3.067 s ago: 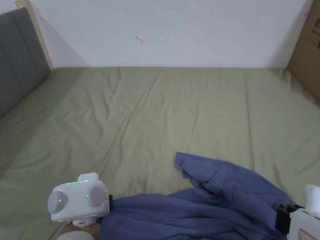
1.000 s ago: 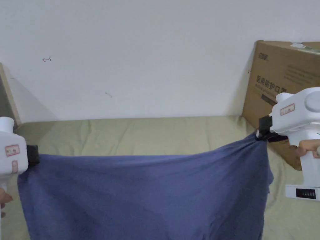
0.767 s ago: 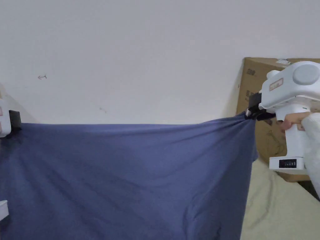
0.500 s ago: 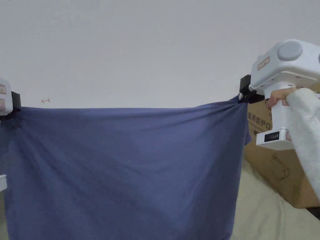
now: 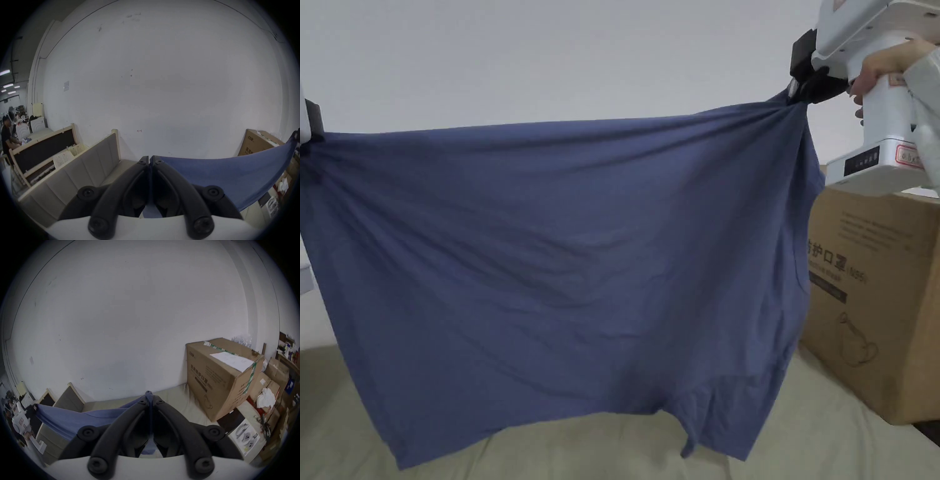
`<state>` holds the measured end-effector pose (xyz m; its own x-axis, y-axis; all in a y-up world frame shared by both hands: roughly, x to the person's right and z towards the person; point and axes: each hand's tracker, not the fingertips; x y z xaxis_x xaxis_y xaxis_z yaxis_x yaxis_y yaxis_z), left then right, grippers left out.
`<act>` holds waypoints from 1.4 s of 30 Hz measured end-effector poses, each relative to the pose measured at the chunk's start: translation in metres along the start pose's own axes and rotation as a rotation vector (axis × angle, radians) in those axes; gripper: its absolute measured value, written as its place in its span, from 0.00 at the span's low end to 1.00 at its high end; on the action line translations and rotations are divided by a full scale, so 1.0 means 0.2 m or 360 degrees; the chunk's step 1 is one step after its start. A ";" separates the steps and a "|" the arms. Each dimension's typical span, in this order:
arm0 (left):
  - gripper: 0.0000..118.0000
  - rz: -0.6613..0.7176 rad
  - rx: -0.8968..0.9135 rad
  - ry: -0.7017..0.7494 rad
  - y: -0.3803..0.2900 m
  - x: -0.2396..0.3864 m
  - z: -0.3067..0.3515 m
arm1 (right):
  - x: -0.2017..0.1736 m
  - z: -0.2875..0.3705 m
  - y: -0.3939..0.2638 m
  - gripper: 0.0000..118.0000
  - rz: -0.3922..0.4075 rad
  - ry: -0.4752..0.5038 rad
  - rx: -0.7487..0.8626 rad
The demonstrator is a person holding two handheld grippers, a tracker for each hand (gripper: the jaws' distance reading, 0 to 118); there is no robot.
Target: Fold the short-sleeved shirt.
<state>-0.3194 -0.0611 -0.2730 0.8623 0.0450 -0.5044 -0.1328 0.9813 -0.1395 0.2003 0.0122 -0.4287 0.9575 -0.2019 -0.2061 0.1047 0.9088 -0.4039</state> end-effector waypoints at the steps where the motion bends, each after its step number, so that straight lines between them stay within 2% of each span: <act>1: 0.02 0.0016 -0.0010 -0.0035 -0.02 0.01 -0.02 | 0.02 -0.02 -0.02 0.02 0.0002 -0.0007 0.0000; 3: 0.02 -0.0022 -0.0043 -0.0040 -0.12 0.06 -0.06 | 0.07 -0.06 -0.09 0.02 -0.0008 -0.0039 -0.0025; 7: 0.02 -0.0230 -0.0228 0.0011 -0.38 0.14 -0.23 | 0.16 -0.30 -0.33 0.02 -0.0046 -0.0064 -0.0220; 10: 0.02 -0.0197 -0.0395 -0.0015 -0.64 0.17 -0.39 | 0.21 -0.55 -0.58 0.02 -0.0016 -0.0159 -0.0388; 12: 0.02 -0.0249 -0.0482 -0.0015 -0.84 0.19 -0.49 | 0.26 -0.74 -0.76 0.02 -0.0055 -0.0173 -0.0498; 15: 0.02 -0.0414 -0.0654 0.0036 -1.17 0.24 -0.65 | 0.36 -1.02 -1.07 0.02 -0.0180 -0.0185 -0.0658; 17: 0.02 -0.0380 -0.0752 0.0041 -1.42 0.25 -0.71 | 0.42 -1.18 -1.31 0.02 -0.0211 -0.0236 -0.0798; 19: 0.02 -0.0324 -0.0871 0.0027 -1.65 0.25 -0.77 | 0.47 -1.31 -1.51 0.02 -0.0189 -0.0294 -0.0937; 24: 0.02 -0.0395 -0.1101 0.0086 -2.10 0.24 -0.85 | 0.61 -1.47 -1.95 0.02 -0.0258 -0.0356 -0.1174; 25: 0.02 -0.0416 -0.1148 0.0076 -2.15 0.24 -0.86 | 0.64 -1.48 -1.99 0.02 -0.0273 -0.0376 -0.1218; 26: 0.02 -0.0412 -0.1155 0.0078 -2.20 0.21 -0.89 | 0.68 -1.48 -2.04 0.02 -0.0334 -0.0336 -0.1205; 27: 0.02 -0.0416 -0.1166 0.0068 -2.22 0.20 -0.88 | 0.71 -1.48 -2.05 0.02 -0.0337 -0.0297 -0.1190; 30: 0.02 -0.0364 -0.1156 0.0037 -2.21 0.14 -0.81 | 0.74 -1.46 -2.08 0.02 -0.0238 -0.0339 -0.1221; 33: 0.02 -0.0360 -0.1126 0.0020 -2.17 0.12 -0.70 | 0.74 -1.33 -2.07 0.02 -0.0271 -0.0269 -0.1177; 35: 0.02 -0.0378 -0.1041 -0.0006 -2.12 0.09 -0.54 | 0.70 -1.18 -2.05 0.02 -0.0235 -0.0221 -0.1099; 38: 0.02 -0.0402 -0.0960 -0.0036 -2.10 0.01 -0.26 | 0.67 -0.95 -2.02 0.02 -0.0096 -0.0184 -0.1016; 42: 0.02 -0.0326 -0.0925 -0.0043 -2.12 -0.13 0.13 | 0.66 -0.53 -2.09 0.02 -0.0130 -0.0142 -0.0933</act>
<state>-0.2729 -0.4739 -0.1780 0.9096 -0.1215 -0.3973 -0.2010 0.7082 -0.6768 0.2553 -0.4329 -0.3814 0.9741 -0.2080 -0.0881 0.0375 0.5336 -0.8449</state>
